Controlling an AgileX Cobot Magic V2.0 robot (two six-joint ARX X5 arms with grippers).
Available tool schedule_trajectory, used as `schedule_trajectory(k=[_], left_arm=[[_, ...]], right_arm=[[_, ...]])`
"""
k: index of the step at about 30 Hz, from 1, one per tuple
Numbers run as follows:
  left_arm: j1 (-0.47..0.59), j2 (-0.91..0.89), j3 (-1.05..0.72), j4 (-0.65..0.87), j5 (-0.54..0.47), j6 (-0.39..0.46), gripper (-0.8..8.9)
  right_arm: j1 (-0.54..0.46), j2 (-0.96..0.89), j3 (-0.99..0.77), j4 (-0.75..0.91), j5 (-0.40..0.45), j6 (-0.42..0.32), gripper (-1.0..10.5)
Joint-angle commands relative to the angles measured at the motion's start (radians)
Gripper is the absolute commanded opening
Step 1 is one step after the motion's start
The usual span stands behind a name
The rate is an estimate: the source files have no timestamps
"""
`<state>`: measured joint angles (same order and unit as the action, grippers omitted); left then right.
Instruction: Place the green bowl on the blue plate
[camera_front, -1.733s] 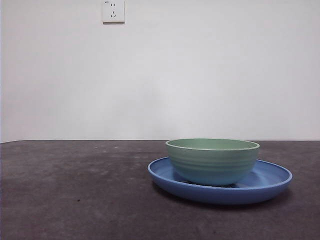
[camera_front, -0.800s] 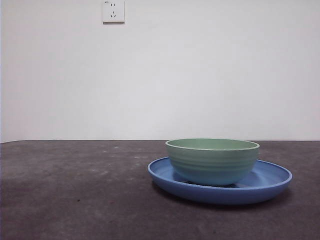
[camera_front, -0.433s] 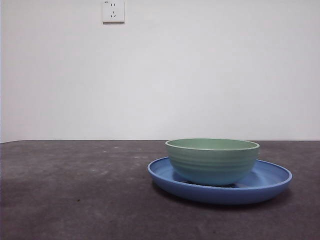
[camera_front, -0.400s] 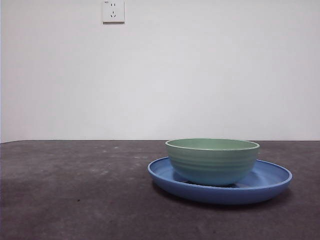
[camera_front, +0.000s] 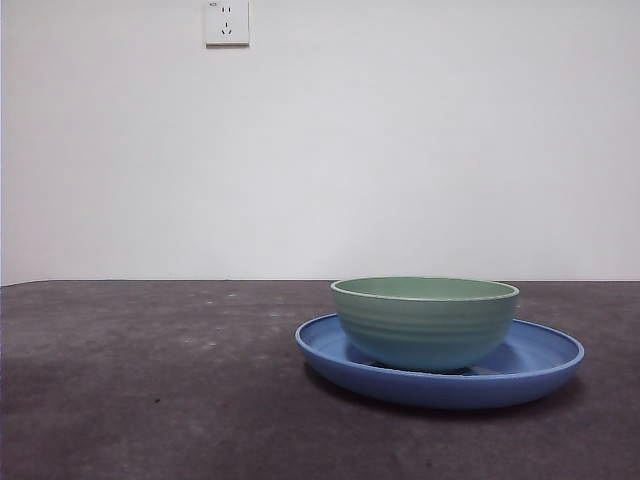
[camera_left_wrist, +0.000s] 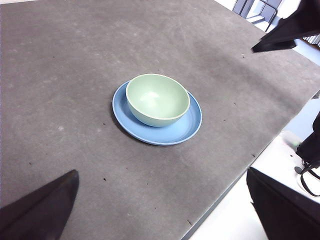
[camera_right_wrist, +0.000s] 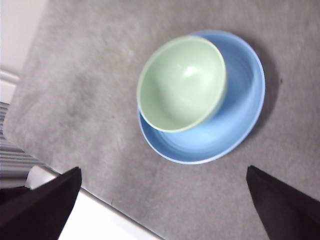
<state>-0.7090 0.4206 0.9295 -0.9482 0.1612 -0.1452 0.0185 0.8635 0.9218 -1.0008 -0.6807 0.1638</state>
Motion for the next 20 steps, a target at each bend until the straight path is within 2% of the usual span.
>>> schedule_trajectory(k=[1, 5, 12, 17, 20], left_arm=[[-0.004, 0.003, 0.012, 0.006, 0.004, -0.002, 5.62], [-0.004, 0.003, 0.012, 0.005, 0.004, -0.002, 5.62], [-0.004, 0.003, 0.012, 0.005, 0.004, -0.003, 5.62], [-0.004, 0.003, 0.012, 0.005, 0.004, -0.003, 5.62], [-0.004, 0.003, 0.012, 0.005, 0.004, -0.003, 5.62]], right_arm=[[0.001, 0.072, 0.015, 0.011, -0.002, 0.003, 5.8], [0.001, 0.196, 0.015, 0.043, 0.0, -0.022, 5.8], [0.001, 0.409, 0.015, 0.172, 0.001, -0.065, 4.4], [0.001, 0.525, 0.015, 0.264, 0.002, -0.071, 4.0], [0.001, 0.587, 0.015, 0.313, 0.002, -0.071, 3.3]])
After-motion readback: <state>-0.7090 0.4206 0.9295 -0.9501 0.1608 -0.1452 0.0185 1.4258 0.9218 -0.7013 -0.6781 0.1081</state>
